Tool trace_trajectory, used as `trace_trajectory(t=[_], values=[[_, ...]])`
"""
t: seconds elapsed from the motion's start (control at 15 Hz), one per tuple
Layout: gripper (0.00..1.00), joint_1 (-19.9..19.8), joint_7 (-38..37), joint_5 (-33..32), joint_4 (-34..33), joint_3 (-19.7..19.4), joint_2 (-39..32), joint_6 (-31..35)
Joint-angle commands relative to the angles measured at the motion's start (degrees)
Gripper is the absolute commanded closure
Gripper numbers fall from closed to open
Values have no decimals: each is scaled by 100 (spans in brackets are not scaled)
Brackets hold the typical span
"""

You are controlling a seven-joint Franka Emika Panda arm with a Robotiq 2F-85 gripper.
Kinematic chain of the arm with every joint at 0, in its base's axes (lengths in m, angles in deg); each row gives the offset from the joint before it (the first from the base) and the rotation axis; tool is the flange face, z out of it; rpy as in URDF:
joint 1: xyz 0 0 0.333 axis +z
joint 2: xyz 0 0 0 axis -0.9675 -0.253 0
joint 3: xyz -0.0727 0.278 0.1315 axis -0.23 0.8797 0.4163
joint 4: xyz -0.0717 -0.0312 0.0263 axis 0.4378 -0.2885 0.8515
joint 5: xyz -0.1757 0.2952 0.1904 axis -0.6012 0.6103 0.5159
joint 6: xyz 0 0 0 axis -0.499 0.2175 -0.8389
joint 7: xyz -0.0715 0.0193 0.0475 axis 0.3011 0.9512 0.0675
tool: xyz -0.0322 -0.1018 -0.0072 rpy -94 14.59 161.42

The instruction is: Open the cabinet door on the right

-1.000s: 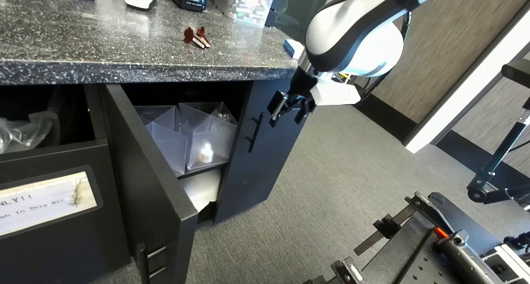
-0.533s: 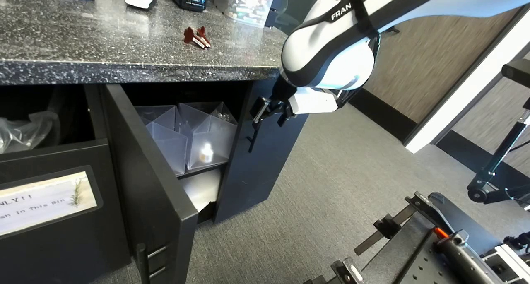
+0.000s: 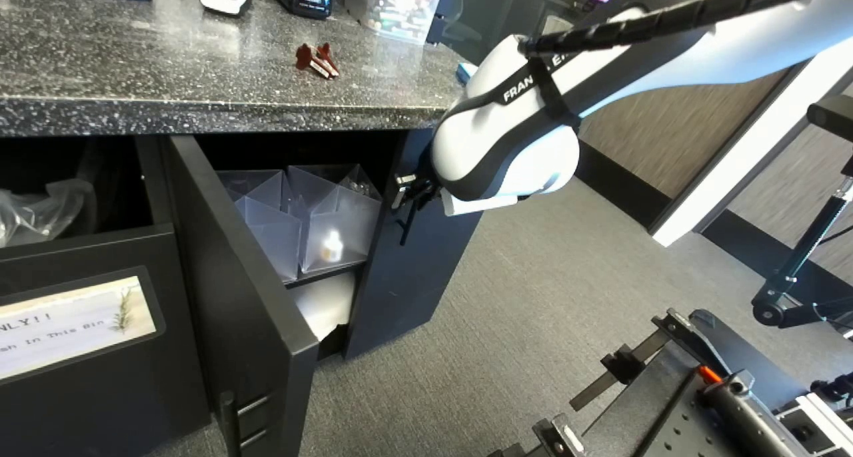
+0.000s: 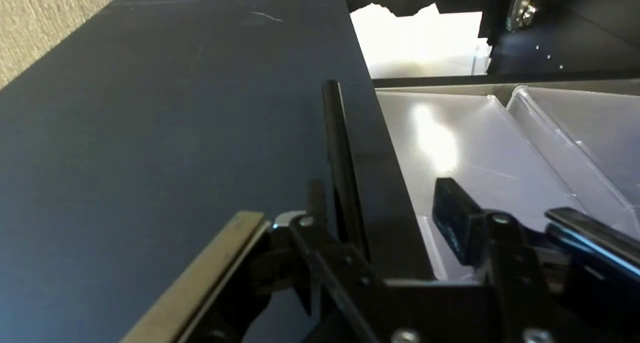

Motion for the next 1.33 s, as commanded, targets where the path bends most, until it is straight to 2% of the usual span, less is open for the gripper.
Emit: trace_trajectory(t=[0.0, 0.2, 0.27, 0.33, 0.47, 0.6, 0.67, 0.93, 1.27], values=[[72, 382, -201, -80, 424, -373, -101, 1394], [95, 742, -231, 67, 737, -826, -228, 2514], [99, 838, -225, 157, 856, -945, -247, 2817], [100, 902, -231, 241, 1007, -1003, -234, 3035], [96, 796, -277, 239, 1462, -824, -11, 3139], [96, 487, -259, -37, 2079, -502, 467, 2861], [96, 166, -207, -318, 2249, -228, 700, 2430], [96, -691, 21, -885, 3050, 266, 1462, 1590], [96, -1191, 693, -1054, 3900, 390, 2121, 691]])
